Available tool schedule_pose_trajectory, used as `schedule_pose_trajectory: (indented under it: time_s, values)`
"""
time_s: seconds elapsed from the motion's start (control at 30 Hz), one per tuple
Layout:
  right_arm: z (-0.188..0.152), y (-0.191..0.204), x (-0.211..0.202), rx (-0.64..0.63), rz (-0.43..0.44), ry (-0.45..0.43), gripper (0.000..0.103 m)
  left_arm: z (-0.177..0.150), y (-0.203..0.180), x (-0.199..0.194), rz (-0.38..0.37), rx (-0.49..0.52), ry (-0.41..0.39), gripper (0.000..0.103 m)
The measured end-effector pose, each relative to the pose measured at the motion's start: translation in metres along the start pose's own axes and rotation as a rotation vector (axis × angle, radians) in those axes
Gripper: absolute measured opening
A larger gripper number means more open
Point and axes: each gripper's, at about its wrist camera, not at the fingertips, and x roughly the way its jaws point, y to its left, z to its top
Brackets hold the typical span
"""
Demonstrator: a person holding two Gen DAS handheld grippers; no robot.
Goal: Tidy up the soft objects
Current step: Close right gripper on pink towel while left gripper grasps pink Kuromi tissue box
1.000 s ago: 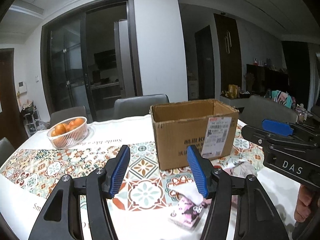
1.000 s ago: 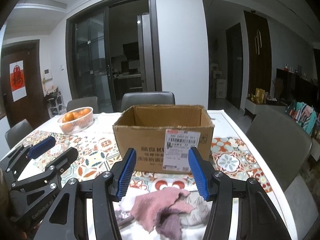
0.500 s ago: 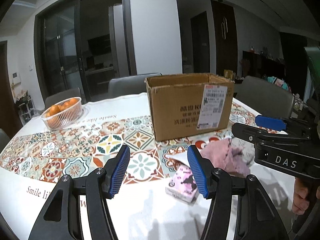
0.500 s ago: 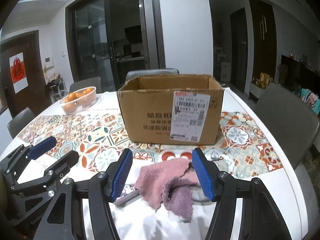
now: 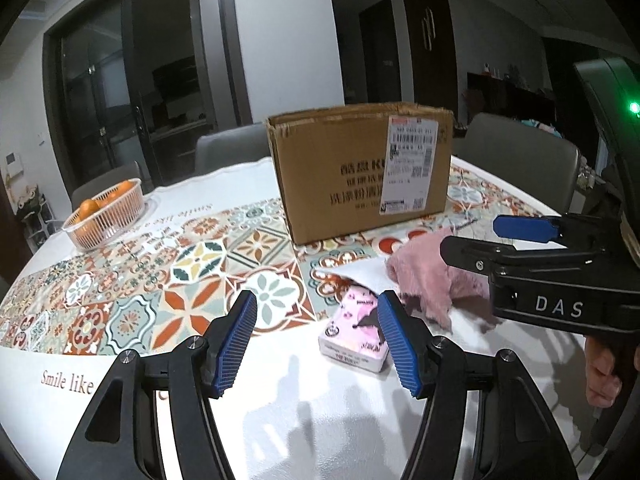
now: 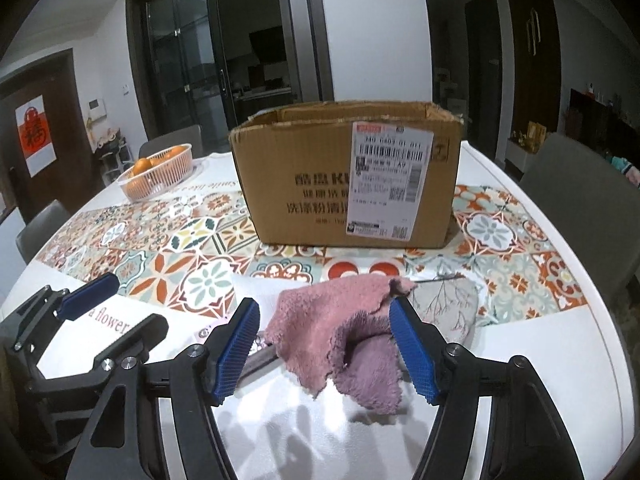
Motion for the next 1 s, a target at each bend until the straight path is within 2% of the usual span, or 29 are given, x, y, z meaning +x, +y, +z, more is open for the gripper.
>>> schedule_pose_trajectory:
  time_s: [0.43,0.67,0.83,1.0]
  values:
    - [-0.012,-0.001,0.025,-0.014,0.009,0.086,0.069,-0.017,-0.005,0.022,-0.024,0.005,0.086,0.063]
    - [-0.015,0.007,0.04,-0.111,-0.001,0.157,0.069,-0.02,-0.008,0.03,-0.039,0.048,0.117,0.063]
    - [-0.018,0.016,0.048,-0.195,0.003,0.173,0.069,-0.021,-0.013,0.039,-0.053,0.088,0.144,0.063]
    - [-0.016,0.012,0.057,-0.185,0.005,0.188,0.069,-0.021,-0.013,0.051,-0.088,0.075,0.184,0.063]
